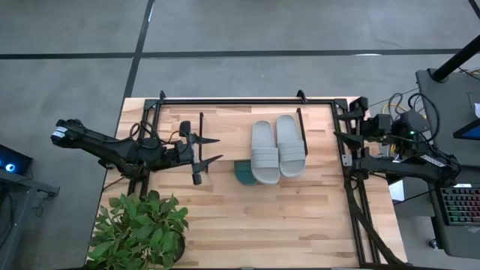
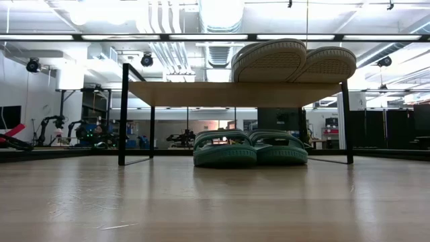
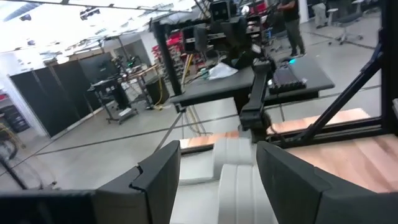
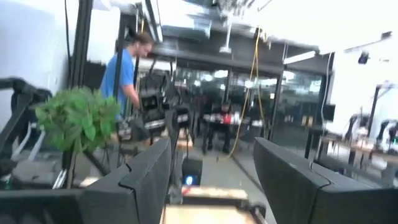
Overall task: Pick and place slides into the shelf
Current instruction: Put the left green slides on the shelf
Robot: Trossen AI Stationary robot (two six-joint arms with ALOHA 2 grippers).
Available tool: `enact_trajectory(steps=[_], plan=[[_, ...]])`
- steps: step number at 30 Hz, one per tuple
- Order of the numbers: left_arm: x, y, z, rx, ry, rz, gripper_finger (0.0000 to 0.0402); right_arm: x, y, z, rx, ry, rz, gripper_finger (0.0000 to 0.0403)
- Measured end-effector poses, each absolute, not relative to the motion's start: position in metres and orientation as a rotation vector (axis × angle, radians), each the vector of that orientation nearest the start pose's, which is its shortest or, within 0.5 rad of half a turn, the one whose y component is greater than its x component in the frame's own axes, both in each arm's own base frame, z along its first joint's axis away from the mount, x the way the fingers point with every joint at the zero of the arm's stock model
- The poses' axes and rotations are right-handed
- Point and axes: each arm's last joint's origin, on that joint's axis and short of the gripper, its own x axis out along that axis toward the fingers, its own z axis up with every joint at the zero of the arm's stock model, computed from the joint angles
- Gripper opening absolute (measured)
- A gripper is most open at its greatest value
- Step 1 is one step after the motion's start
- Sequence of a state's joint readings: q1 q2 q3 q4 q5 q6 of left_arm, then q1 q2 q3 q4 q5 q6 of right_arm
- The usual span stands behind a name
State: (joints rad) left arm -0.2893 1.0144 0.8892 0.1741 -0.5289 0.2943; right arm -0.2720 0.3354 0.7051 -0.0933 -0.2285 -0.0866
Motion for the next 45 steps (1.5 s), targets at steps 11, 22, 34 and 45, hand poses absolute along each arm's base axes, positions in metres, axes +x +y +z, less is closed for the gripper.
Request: enact_trajectory(steps=[11,22,34,45], plan=[[0.209,-0.046,0.339,0.272,-0.003,0.276,0.0196,0.073,-0.013,0.345,-0.146,-0.125,-0.041,0.0219],[0.209,-0.043,0.337,0.271,0.026,0.410,0.0196,0.073,-0.002,0.356,-0.141,-0.213,0.131,0.0219],[0.193,-0.039,0.350,0.240,-0.033,0.411,0.0196,0.104,0.009,0.393,-0.223,-0.088,0.187,0.0219],[0.196,-0.038,0.351,0.177,-0.069,0.454,0.0196,0.133,0.030,0.422,-0.294,0.107,0.167,0.0219]])
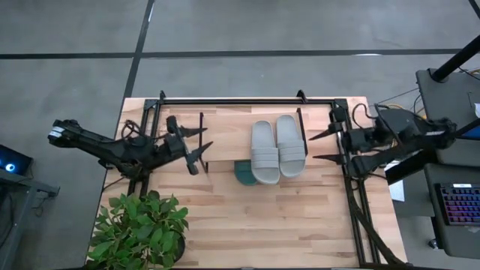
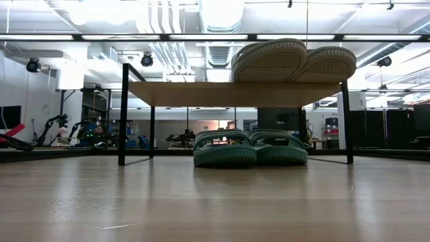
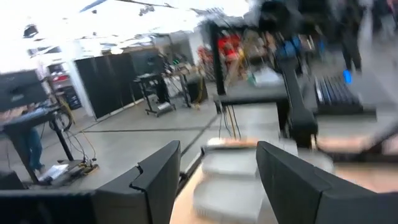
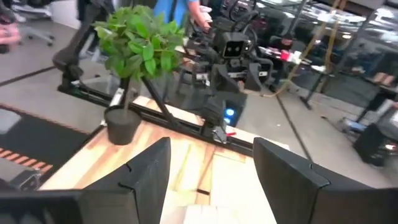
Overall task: Pick and place slides into the shelf
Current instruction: Put the left green slides on the shelf
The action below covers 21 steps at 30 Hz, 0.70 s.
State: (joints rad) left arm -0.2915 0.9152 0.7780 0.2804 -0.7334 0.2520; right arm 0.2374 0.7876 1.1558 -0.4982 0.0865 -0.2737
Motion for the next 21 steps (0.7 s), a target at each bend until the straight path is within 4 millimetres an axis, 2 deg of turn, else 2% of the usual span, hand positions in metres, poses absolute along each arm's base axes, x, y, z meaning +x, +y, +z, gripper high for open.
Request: enact_trajectory(steps=[3,8,13,16,21], plan=[[0.194,-0.038,0.355,0.119,-0.112,0.463,0.0196,0.132,0.035,0.423,-0.302,0.143,0.117,0.0219],[0.196,-0.039,0.354,0.091,-0.109,0.451,0.0196,0.136,0.052,0.407,-0.264,0.203,0.103,0.0219],[0.201,-0.043,0.354,-0.001,-0.159,0.345,0.0196,0.141,0.074,0.397,-0.336,0.244,-0.001,0.0219],[0.208,-0.048,0.347,0.016,-0.126,0.294,0.0196,0.147,0.093,0.395,-0.384,0.257,-0.029,0.0219],[0.216,-0.057,0.328,0.008,-0.070,0.255,0.0196,0.163,0.140,0.382,-0.513,0.296,-0.087,0.0219]])
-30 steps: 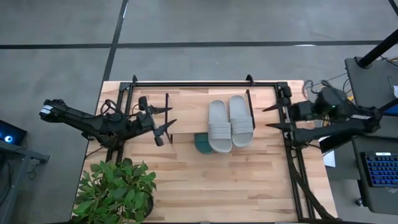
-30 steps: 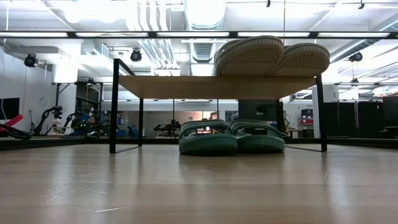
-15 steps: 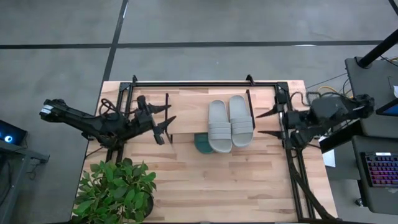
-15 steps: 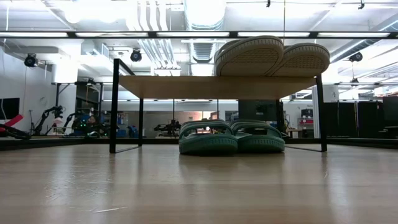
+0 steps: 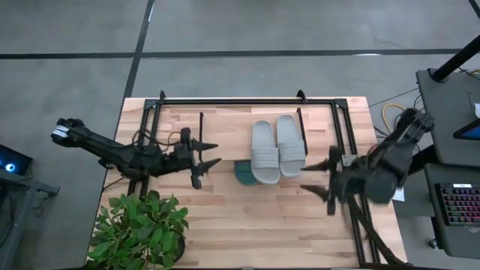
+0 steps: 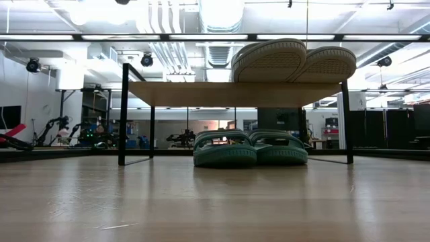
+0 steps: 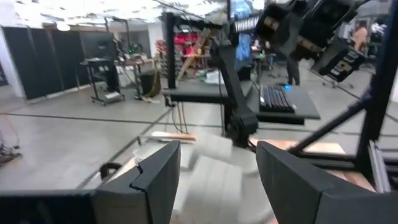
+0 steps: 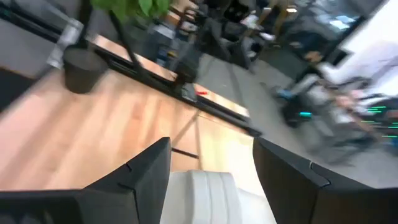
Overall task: Pick and place slides into the shelf
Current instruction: Put the left green slides on the shelf
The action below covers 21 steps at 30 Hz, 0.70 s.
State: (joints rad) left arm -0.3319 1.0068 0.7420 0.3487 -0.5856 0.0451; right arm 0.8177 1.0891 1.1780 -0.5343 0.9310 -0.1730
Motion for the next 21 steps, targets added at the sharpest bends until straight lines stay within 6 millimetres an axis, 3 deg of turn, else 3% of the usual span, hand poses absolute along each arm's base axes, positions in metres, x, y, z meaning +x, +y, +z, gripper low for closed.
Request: enact_trajectory(steps=[5,9,21], plan=[[0.214,-0.058,0.325,-0.004,-0.069,0.249,0.0196,0.177,0.191,0.375,-0.672,0.306,-0.139,0.0219],[0.211,-0.060,0.326,-0.009,-0.080,0.224,0.0196,0.190,0.228,0.372,-0.689,0.310,-0.104,0.0219],[0.211,-0.060,0.325,-0.007,-0.077,0.217,0.0196,0.238,0.307,0.335,-0.774,0.363,-0.084,0.0219]])
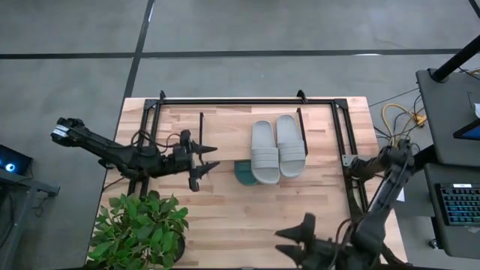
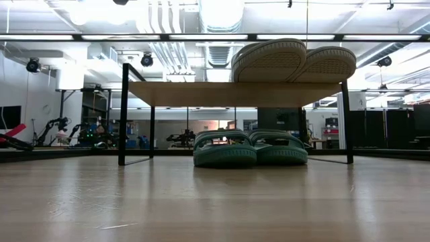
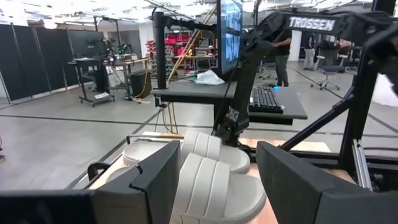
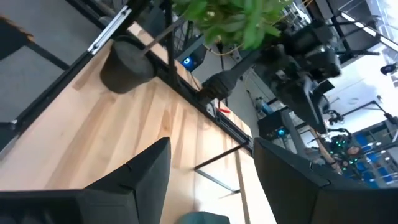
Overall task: Pick and place slides into the shelf
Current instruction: Put the left green slides on the shelf
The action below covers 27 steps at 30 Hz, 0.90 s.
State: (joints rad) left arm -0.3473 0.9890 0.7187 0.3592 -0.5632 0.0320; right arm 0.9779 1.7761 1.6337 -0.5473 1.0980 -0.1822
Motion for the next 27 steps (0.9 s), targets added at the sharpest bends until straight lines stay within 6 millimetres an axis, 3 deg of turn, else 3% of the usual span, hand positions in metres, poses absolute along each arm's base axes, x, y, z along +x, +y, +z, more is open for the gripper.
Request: enact_trajectory(steps=[6,13,27], plan=[[0.211,-0.060,0.322,-0.004,-0.068,0.217,0.0196,0.251,0.326,0.308,-0.760,0.393,-0.097,0.0219],[0.212,-0.060,0.321,-0.002,-0.066,0.214,0.0196,0.258,0.334,0.271,-0.748,0.461,-0.127,0.0219],[0.211,-0.060,0.322,0.028,-0.065,0.214,0.0196,0.286,0.309,0.214,-0.766,0.675,-0.247,0.0219]])
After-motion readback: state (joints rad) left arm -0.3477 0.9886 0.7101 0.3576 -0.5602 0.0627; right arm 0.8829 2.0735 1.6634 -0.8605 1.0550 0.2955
